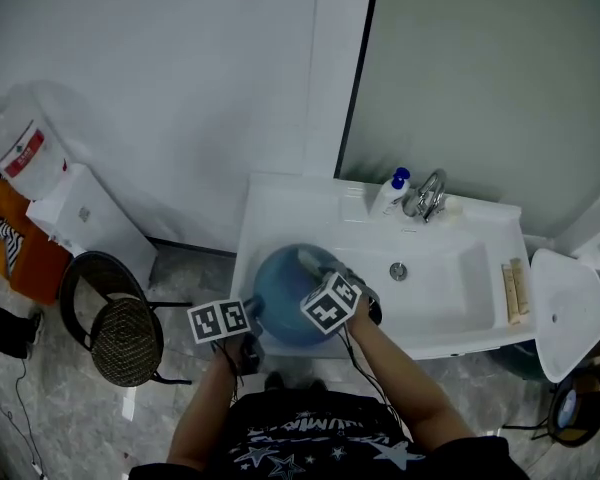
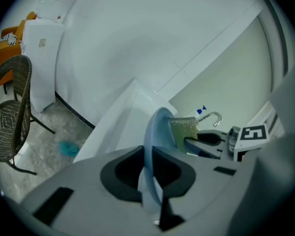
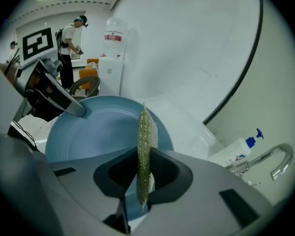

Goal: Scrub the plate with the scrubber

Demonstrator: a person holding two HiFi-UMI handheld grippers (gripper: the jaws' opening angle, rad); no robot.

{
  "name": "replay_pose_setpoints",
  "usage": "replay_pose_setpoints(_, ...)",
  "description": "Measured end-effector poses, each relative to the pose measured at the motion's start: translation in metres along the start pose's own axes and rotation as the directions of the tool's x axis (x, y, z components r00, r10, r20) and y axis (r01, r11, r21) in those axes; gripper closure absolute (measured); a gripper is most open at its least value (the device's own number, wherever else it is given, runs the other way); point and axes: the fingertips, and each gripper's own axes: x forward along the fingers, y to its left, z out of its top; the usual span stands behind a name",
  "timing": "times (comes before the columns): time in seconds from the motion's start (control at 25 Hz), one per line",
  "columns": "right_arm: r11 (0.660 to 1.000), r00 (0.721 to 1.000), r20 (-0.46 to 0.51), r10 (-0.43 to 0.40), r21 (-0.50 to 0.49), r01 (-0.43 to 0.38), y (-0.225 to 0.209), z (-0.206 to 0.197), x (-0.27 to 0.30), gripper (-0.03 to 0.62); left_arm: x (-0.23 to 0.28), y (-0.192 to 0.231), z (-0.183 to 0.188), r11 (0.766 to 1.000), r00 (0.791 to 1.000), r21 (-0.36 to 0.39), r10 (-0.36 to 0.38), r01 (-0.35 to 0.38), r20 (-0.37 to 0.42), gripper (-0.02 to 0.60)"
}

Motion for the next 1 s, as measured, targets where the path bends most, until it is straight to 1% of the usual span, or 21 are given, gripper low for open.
replay_pose_setpoints(0.08,0.999,1.0,-0.017,-0.022,-0.049,0.021,0.004,0.006,0.004,0.523,0.0,-0.004,0.003,1.0,1.0,0.008,-0.014,0.014,-0.002,0.54)
replay_pose_setpoints(0.2,0.995,0.999,-0.024,-0.023,-0.094,0.021,0.014,0.014,0.008,0.522,0.0,-0.005,0.01,0.999,1.0,0.029,-0.02,0.02,-0.002,0.54)
replay_pose_setpoints(0.36,0.992,1.0,-0.012,0.009,-0.127,-0.01,0.027,0.024,0.009,0.522,-0.003,-0.003,0.017,0.998,1.0,0.056,-0.018,0.018,-0.007,0.54)
replay_pose_setpoints(0.48,0.981,0.999,0.0,0.048,-0.186,-0.048,0.039,0.031,0.01,0.522,-0.001,-0.001,0.019,0.998,1.0,0.059,-0.018,0.019,-0.013,0.54)
replay_pose_setpoints(0.6,0.963,0.995,0.007,0.095,-0.252,-0.09,0.054,0.035,0.01,0.522,0.002,0.0,0.019,0.998,1.0,0.058,-0.017,0.018,-0.022,0.54)
replay_pose_setpoints(0.72,0.946,0.994,0.004,0.113,-0.305,-0.107,0.063,0.037,0.006,0.522,0.003,0.0,0.02,0.998,0.999,0.057,-0.016,0.018,-0.028,0.54)
replay_pose_setpoints(0.8,0.933,0.99,0.005,0.14,-0.337,-0.13,0.071,0.037,0.004,0.522,0.004,0.001,0.02,0.998,0.999,0.055,-0.016,0.017,-0.029,0.54)
replay_pose_setpoints(0.88,0.914,0.985,0.006,0.171,-0.374,-0.156,0.079,0.037,0.003,0.522,0.005,0.004,0.02,0.999,0.999,0.042,-0.016,0.018,-0.029,0.54)
replay_pose_setpoints(1.0,0.877,0.978,0.006,0.208,-0.444,-0.184,0.091,0.032,-0.001,0.522,0.005,0.006,0.021,1.0,0.999,0.013,-0.02,0.021,-0.026,0.54)
